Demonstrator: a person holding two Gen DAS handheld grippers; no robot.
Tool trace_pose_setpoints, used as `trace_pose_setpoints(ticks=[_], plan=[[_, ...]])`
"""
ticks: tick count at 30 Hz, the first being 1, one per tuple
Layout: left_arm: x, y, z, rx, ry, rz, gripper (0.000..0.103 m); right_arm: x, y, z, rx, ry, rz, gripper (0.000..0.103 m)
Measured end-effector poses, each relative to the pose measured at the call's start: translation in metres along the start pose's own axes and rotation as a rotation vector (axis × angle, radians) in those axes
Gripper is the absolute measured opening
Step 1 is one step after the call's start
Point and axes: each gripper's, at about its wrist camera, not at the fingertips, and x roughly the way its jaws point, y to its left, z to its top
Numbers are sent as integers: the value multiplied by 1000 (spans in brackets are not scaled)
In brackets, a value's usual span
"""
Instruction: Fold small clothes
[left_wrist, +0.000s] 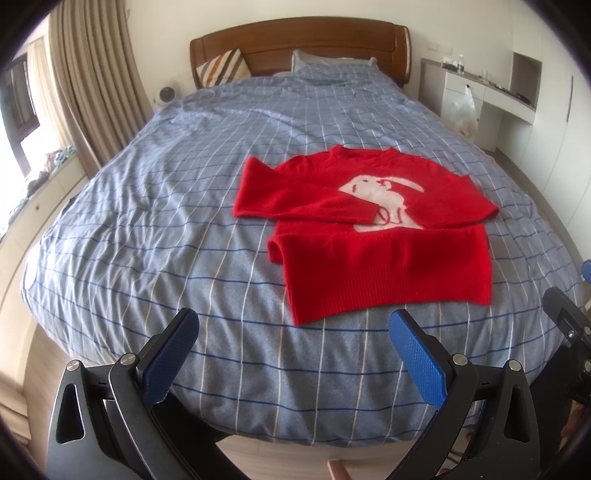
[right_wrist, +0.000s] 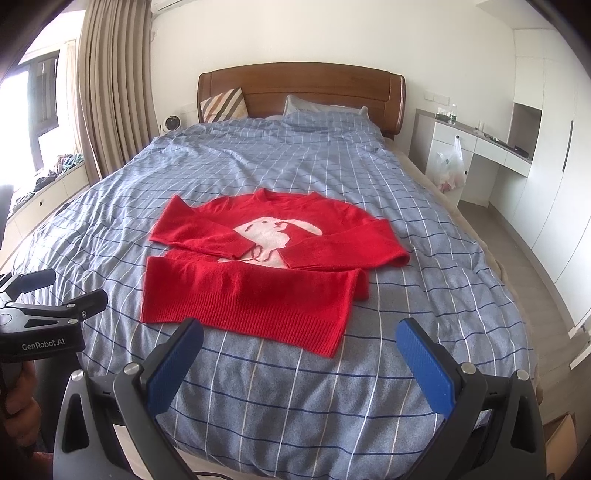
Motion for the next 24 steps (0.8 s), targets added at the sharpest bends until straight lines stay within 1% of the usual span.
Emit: trace_pose_setpoints(ticks=[6,24], plan=[[0,0,0,0,3,1,103,4,-2,-1,4,31,2,103],[-2,-1,0,1,5,5,103,5,0,-2,4,54,-4,103]])
